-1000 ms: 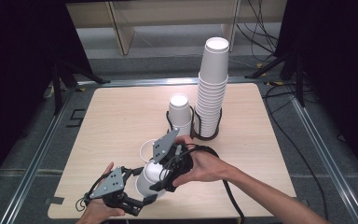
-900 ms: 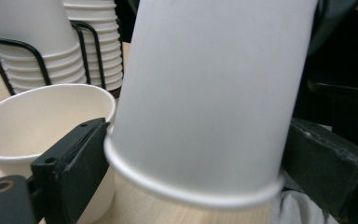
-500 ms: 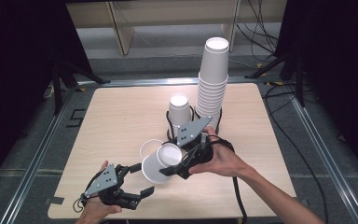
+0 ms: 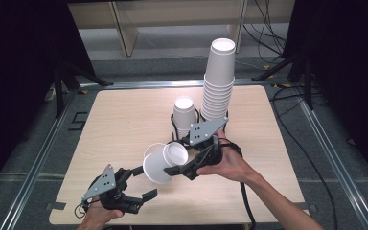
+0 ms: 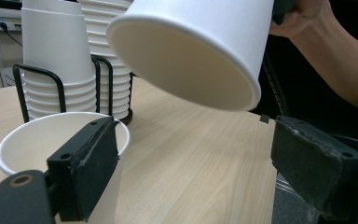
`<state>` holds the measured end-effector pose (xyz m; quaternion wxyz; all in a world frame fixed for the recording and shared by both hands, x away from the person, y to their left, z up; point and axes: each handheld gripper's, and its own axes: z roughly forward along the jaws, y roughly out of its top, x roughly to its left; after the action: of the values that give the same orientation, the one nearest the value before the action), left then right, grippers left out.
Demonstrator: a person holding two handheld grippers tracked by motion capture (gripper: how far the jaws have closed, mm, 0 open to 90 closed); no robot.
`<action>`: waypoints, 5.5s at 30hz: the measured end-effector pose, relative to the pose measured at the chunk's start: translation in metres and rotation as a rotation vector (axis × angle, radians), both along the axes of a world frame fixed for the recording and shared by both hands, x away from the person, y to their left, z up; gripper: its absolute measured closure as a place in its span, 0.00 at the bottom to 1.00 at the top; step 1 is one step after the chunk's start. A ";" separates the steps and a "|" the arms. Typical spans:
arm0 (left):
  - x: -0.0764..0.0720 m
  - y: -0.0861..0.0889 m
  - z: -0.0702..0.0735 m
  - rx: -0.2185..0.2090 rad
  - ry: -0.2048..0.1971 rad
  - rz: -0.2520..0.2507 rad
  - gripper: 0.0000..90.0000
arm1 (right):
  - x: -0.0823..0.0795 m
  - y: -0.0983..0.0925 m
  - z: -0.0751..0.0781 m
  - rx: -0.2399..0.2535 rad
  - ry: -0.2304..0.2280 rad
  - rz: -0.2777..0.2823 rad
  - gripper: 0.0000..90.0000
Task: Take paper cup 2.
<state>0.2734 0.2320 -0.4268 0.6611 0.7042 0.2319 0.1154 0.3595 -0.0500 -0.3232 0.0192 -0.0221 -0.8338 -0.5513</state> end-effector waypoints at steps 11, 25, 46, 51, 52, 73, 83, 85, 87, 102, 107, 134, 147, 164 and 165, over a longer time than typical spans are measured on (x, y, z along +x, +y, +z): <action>0.001 0.000 0.001 -0.021 0.013 0.004 0.16 | -0.001 0.010 -0.011 0.024 0.021 0.025 0.26; 0.003 -0.001 0.000 -0.014 0.018 0.022 0.12 | -0.003 0.016 -0.017 0.040 0.034 0.051 0.26; 0.001 -0.001 0.002 -0.012 -0.005 0.022 0.00 | -0.003 0.029 -0.035 0.068 0.087 0.120 0.26; 0.001 -0.001 0.002 -0.015 -0.008 0.014 0.00 | -0.004 0.030 -0.035 0.070 0.089 0.124 0.26; 0.001 -0.002 0.002 -0.016 -0.009 0.013 0.00 | -0.004 0.030 -0.036 0.070 0.089 0.126 0.26; 0.001 -0.004 0.002 -0.012 -0.021 -0.024 0.06 | -0.005 0.032 -0.040 0.071 0.114 0.134 0.26; 0.000 -0.005 0.002 -0.007 -0.023 -0.032 0.07 | -0.005 0.029 -0.042 0.078 0.115 0.137 0.26; 0.000 -0.005 0.002 0.006 -0.026 -0.033 0.08 | -0.006 0.028 -0.042 0.066 0.142 0.129 0.26; 0.000 -0.005 0.002 0.012 -0.024 -0.039 0.09 | -0.004 0.028 -0.042 0.074 0.127 0.136 0.26; 0.002 -0.005 0.002 0.076 -0.011 -0.060 0.12 | -0.003 0.026 -0.045 0.030 0.116 0.141 0.25; 0.003 -0.005 0.001 0.063 -0.005 -0.054 0.13 | -0.003 0.026 -0.045 0.001 0.121 0.126 0.20; -0.001 -0.019 0.022 0.476 0.007 -0.052 0.13 | -0.014 0.030 -0.005 -0.375 -0.146 0.150 0.17; 0.002 -0.024 0.028 0.526 0.018 -0.074 0.13 | -0.019 0.040 -0.010 -0.472 -0.158 0.158 0.18; 0.003 -0.030 0.034 0.565 0.031 -0.106 0.13 | -0.022 0.052 -0.018 -0.577 -0.197 0.204 0.19; 0.003 -0.030 0.034 0.566 0.029 -0.107 0.13 | -0.022 0.053 -0.018 -0.580 -0.201 0.209 0.19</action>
<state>0.2764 0.2019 -0.3923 0.4399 0.8735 0.1624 0.1307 0.3373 0.0028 -0.3416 -0.0136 0.1136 -0.9516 -0.2852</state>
